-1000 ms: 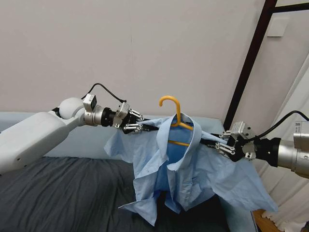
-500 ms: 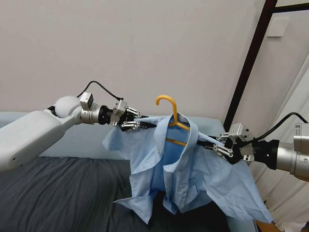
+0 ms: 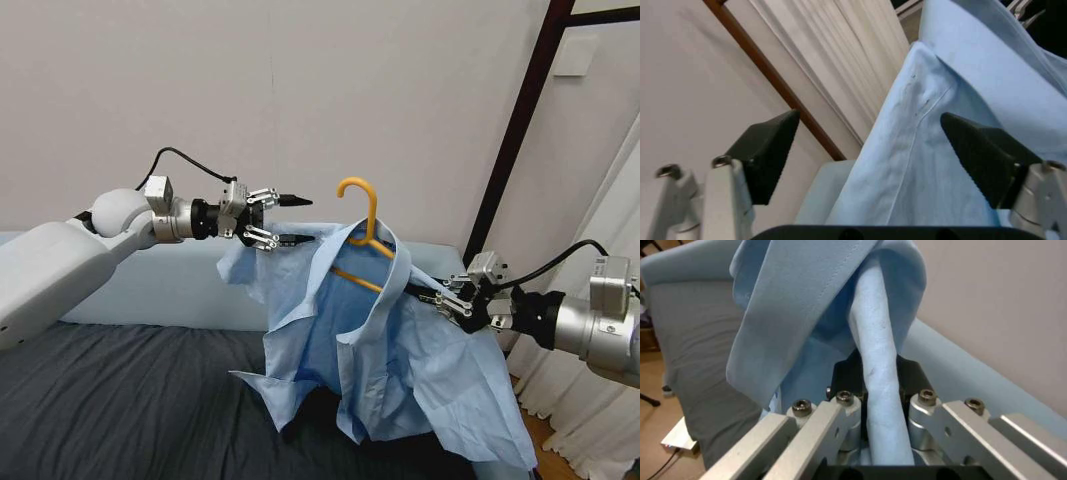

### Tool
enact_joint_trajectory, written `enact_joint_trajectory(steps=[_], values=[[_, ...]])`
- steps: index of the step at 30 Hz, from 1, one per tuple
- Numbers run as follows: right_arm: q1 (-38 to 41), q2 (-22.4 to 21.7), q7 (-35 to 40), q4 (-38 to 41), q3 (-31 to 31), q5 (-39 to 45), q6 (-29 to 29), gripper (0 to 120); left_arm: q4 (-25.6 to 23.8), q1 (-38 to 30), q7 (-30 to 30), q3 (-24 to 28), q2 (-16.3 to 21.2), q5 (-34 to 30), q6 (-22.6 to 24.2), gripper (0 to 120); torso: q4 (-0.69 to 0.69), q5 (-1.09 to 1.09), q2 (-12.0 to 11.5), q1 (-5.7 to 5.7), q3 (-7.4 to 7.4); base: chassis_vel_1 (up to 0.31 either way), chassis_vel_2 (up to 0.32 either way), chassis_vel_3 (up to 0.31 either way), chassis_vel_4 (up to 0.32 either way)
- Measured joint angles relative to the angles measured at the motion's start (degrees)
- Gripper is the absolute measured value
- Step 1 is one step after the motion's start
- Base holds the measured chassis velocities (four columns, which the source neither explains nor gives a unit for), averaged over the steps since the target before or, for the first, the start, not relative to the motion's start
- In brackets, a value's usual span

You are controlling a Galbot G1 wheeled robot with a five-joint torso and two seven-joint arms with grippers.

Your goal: Pick up the clothes from the sofa and hang them on the clothes hanger.

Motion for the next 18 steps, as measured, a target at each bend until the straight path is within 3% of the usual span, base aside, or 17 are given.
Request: enact_joint_trajectory(steps=[4, 7, 11, 13, 15, 16, 18], values=[[0.2, 1.1, 6.1, 0.0, 0.1, 2.4, -3.4, 6, -2.2, 1.2, -2.6, -0.9, 2.1, -1.2, -0.5, 99, -0.02, 0.01, 0.0, 0.0, -0.01, 0.0, 0.0, 0.0, 0.0], [0.2, 2.0, 9.6, -0.1, 0.1, 3.8, -5.0, 6, -4.1, 3.1, -5.4, -1.5, 3.7, -1.5, -1.2, 100, -0.01, 0.01, 0.0, 0.0, 0.0, 0.0, 0.0, 0.0, 0.0], [0.3, 4.2, 15.9, 0.0, 0.4, 6.1, -6.7, 6, -10.4, 11.5, -16.8, -3.7, 6.9, 0.1, -3.9, 100, 0.0, -0.02, 0.0, 0.0, 0.0, 0.0, 0.0, 0.0, 0.0], [0.4, 4.7, 17.2, 0.3, 0.4, 6.6, -7.2, 6, -11.5, 12.8, -18.6, -4.1, 7.2, 0.5, -4.0, 100, 0.0, -0.02, 0.0, 0.0, 0.0, 0.0, 0.0, 0.0, 0.0], [0.7, 7.0, 22.4, 1.2, 1.2, 8.8, -9.1, 6, -17.9, 18.1, -28.1, -4.8, 8.6, 2.7, -4.4, 100, 0.01, 0.01, 0.0, 0.0, 0.0, 0.0, 0.0, 0.0, 0.0], [0.7, 7.0, 22.4, 1.2, 1.2, 8.8, -9.1, 6, -17.9, 18.1, -28.1, -4.8, 8.6, 2.7, -4.4, 100, 0.01, 0.01, 0.0, 0.0, 0.0, 0.0, 0.0, 0.0, 0.0], [0.6, 8.3, 26.1, 1.9, 2.5, 10.8, -10.6, 6, -22.2, 21.0, -37.2, -4.6, 8.2, 4.3, -4.4, 100, 0.02, 0.02, 0.0, 0.0, 0.0, 0.0, 0.0, 0.0, 0.0]])
